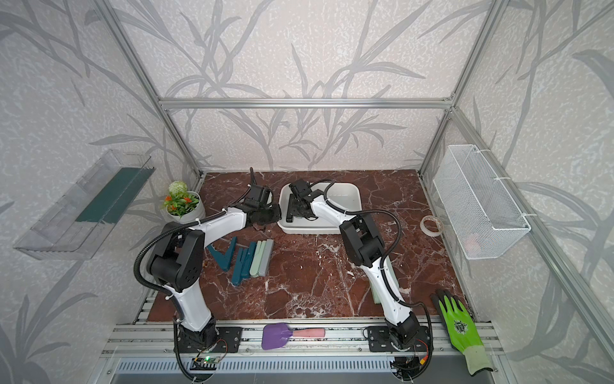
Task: Put the pruning pliers into the storage box
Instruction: Place the pruning pliers in the storage box.
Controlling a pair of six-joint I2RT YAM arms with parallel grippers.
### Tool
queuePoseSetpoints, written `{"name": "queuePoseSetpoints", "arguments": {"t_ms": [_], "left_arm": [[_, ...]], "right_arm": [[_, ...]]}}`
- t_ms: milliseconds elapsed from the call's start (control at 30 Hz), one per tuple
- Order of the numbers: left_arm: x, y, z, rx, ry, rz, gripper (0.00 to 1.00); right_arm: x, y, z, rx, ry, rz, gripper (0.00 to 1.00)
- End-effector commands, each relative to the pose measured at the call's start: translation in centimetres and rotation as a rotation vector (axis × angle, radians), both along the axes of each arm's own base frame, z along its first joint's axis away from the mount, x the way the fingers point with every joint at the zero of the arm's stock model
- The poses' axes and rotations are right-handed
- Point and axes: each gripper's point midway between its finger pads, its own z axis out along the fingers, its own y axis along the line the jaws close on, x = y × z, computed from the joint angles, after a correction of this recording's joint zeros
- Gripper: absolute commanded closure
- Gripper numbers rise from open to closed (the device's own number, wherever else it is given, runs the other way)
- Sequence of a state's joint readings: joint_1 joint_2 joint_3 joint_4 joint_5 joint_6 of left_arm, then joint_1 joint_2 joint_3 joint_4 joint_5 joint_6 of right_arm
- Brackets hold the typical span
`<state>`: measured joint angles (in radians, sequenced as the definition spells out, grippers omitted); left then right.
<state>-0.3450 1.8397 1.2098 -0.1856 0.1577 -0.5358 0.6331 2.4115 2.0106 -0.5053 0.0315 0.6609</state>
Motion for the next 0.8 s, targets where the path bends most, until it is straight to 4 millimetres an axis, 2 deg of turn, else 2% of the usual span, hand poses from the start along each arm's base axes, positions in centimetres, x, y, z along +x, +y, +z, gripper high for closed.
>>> {"name": "queuePoseSetpoints", "arguments": {"t_ms": [0, 300, 567, 767], "left_arm": [[-0.1, 0.2, 1.3, -0.007, -0.028, 0.020, 0.90], [-0.1, 0.1, 1.2, -0.007, -0.026, 0.016, 0.90], [-0.1, 0.2, 1.3, -0.006, -0.027, 0.019, 0.90], [0.0, 0.0, 1.4, -0.017, -0.031, 0.016, 0.90]], "right_arm": [[-0.1, 0.2, -1.4, -0.017, 0.027, 0.003, 0.68], [0.8, 0.8, -0.1, -0.002, -0.004, 0.016, 0.58], [1.6, 0.0, 2.4, 0.017, -0.040, -0.002, 0.58], [1.2, 0.2, 1.1, 0.023, -0.006, -0.006, 0.62]]}}
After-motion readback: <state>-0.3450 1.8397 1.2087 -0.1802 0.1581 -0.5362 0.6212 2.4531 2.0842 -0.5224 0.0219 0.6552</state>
